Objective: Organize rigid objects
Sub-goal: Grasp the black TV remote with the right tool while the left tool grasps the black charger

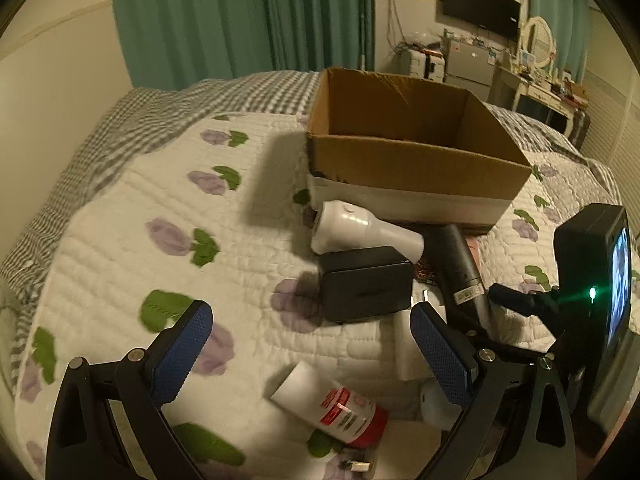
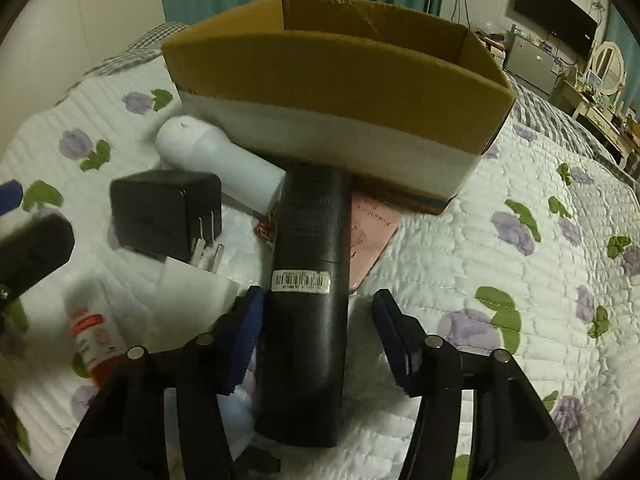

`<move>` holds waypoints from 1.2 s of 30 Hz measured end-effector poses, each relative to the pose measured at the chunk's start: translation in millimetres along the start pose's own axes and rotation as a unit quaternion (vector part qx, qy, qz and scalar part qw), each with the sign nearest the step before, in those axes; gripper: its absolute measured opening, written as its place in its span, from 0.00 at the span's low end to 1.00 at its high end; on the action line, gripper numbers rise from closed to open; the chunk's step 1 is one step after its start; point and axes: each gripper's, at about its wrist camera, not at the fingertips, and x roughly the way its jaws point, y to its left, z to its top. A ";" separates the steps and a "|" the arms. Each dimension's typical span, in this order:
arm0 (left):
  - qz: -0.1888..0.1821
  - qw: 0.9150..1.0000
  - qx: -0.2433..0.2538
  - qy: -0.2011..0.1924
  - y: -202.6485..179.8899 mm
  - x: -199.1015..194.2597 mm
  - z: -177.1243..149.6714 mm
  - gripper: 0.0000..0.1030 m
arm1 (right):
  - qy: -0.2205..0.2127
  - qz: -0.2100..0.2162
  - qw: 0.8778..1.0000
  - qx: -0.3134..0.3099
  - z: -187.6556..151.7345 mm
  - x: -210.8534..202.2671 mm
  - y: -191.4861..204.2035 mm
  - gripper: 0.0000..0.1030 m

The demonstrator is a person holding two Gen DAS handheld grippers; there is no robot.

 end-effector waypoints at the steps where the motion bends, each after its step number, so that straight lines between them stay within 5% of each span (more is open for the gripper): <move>1: -0.005 1.000 0.003 0.002 -2.5 1.4 1.4 0.97 | -0.003 0.008 1.000 -0.001 -0.6 -1.8 -0.1 0.44; 18: -0.007 0.999 -0.012 0.045 -22.6 64.6 23.1 0.96 | -0.039 0.010 0.998 0.039 1.6 -33.6 -31.6 0.37; 24: -0.035 0.998 -0.012 0.058 -23.7 70.0 20.4 0.68 | -0.041 0.010 0.998 0.036 0.3 -34.3 -31.1 0.37; 31: -0.034 0.998 -0.008 0.051 -22.0 56.5 17.3 0.67 | -0.049 0.005 0.998 0.036 -2.0 -44.2 -31.2 0.36; 36: -0.038 0.999 -0.012 0.028 -20.1 30.5 20.8 0.67 | -0.064 -0.002 0.997 0.032 0.9 -64.3 -31.6 0.14</move>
